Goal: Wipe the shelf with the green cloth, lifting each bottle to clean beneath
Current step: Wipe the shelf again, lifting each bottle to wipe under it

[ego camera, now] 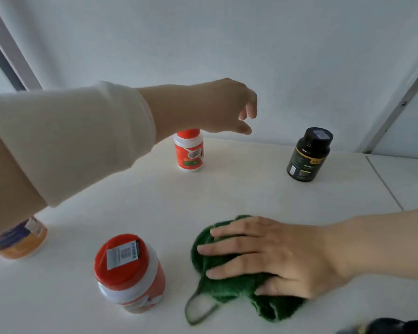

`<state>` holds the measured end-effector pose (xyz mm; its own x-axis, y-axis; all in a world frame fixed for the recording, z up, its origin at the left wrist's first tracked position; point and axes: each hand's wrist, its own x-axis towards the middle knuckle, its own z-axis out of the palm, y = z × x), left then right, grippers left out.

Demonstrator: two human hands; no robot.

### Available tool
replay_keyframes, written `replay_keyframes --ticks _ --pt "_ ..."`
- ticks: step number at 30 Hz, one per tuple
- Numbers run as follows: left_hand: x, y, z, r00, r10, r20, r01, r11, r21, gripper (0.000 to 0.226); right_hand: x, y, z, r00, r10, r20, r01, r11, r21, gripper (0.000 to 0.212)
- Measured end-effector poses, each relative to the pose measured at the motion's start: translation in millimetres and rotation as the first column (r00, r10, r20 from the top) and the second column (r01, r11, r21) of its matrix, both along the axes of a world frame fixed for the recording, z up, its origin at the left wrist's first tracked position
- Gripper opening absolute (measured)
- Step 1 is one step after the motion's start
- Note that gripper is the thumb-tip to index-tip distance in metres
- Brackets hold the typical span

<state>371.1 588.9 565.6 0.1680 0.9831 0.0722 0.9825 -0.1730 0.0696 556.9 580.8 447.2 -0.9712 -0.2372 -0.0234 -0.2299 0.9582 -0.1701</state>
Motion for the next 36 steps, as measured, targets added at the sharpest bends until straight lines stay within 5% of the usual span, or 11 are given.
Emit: replay_keyframes --ticks 2,8,14,18,20,22,25,28,31,36 --pt "-26 -11 -4 0.999 0.033 -0.026 -0.034 0.999 -0.026 0.038 -4 5 3 0.999 0.012 0.034 -0.011 1.000 -0.024 0.046" --pt "-66 -23 -32 0.994 0.104 0.013 -0.102 0.988 -0.118 0.050 -48 49 -1 0.862 -0.506 0.025 0.506 0.862 -0.011 0.045" --pt "-79 -13 -43 0.992 0.063 0.112 -0.056 0.996 -0.063 0.036 -91 104 -11 0.467 -0.882 -0.065 0.884 0.467 0.018 0.043" --pt "-80 -10 -46 0.991 0.058 0.121 -0.052 0.997 -0.053 0.037 -104 110 -14 0.339 -0.937 -0.081 0.941 0.338 0.032 0.043" --pt "-79 -11 -46 0.990 0.061 0.128 -0.055 0.997 -0.052 0.038 -101 92 -12 0.384 -0.921 -0.071 0.923 0.382 0.037 0.045" --pt "-78 -12 -44 0.989 0.063 0.134 -0.057 0.997 -0.051 0.039 -86 62 -11 0.525 -0.850 -0.053 0.850 0.520 0.084 0.048" --pt "-79 -13 -44 0.987 0.070 0.147 -0.063 0.997 -0.051 0.040 -51 4 -7 0.814 -0.581 -0.008 0.579 0.810 0.100 0.051" --pt "-80 -14 -44 0.982 0.095 0.162 -0.088 0.995 -0.048 0.042 -28 -23 5 0.954 -0.268 0.131 0.266 0.963 0.035 0.055" --pt "-81 -15 -44 0.977 0.093 0.190 -0.087 0.995 -0.043 0.042 -34 -11 14 0.979 -0.102 0.177 0.092 0.994 0.063 0.050" --pt "-83 -15 -45 0.984 0.083 0.158 -0.080 0.997 -0.022 0.042 -75 22 8 0.883 -0.461 0.090 0.449 0.884 0.128 0.049"
